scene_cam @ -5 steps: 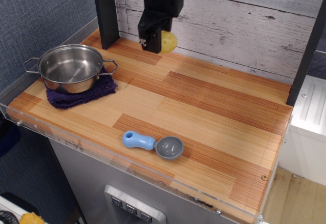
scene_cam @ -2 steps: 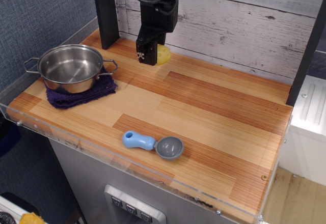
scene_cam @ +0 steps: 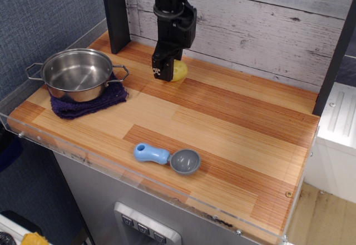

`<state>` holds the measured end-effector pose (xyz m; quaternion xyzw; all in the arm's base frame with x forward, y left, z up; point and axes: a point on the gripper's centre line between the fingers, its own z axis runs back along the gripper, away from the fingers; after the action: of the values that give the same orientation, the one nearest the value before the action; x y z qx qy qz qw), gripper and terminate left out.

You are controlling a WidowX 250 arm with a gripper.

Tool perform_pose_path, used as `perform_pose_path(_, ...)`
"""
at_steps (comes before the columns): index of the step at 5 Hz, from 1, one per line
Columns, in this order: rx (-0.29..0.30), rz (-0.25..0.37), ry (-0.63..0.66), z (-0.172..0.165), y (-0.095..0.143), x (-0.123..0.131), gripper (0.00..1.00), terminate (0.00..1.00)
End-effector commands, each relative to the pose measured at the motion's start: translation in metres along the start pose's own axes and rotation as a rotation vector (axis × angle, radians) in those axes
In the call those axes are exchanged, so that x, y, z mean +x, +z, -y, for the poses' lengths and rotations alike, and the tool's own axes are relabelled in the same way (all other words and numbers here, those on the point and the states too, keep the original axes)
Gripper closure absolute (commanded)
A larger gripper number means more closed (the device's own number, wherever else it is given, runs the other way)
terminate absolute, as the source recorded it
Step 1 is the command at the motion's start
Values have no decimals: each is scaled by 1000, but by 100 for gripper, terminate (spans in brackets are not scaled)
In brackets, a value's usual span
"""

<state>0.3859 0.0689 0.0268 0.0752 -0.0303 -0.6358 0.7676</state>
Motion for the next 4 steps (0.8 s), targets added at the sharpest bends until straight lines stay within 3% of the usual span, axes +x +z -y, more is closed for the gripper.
perform_pose_path(1,45,31,30,-5,4,-7,0,0)
perform_pose_path(4,67,77,26,-3,14,-2,0,0)
